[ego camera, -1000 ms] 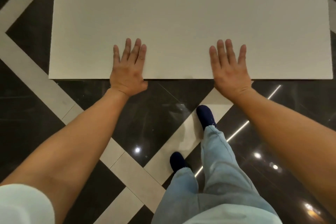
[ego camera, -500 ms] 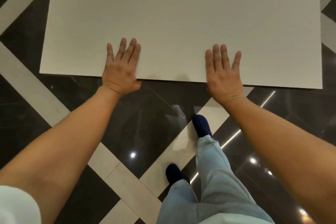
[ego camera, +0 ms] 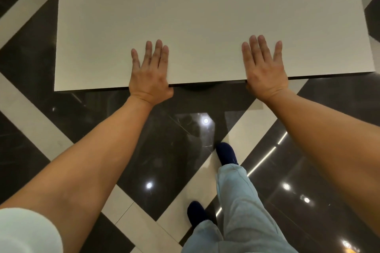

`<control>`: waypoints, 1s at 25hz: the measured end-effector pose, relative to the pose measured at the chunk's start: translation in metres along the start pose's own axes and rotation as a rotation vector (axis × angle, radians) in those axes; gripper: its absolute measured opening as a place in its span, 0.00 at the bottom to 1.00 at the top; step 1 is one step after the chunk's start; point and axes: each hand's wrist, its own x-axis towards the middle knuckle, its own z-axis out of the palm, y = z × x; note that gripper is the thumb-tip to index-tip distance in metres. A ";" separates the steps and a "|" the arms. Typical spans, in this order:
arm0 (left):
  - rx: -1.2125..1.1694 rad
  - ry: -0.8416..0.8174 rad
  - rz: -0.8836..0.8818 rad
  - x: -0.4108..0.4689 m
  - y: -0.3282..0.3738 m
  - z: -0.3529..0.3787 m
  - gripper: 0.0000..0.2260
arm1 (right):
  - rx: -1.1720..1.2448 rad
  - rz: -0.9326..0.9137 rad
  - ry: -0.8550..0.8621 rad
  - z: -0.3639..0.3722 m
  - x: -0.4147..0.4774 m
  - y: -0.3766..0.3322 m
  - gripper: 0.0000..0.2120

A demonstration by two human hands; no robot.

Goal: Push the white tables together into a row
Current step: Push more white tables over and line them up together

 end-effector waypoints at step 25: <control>-0.018 0.011 0.022 0.237 -0.080 -0.024 0.46 | -0.015 0.015 0.022 -0.011 0.239 0.075 0.35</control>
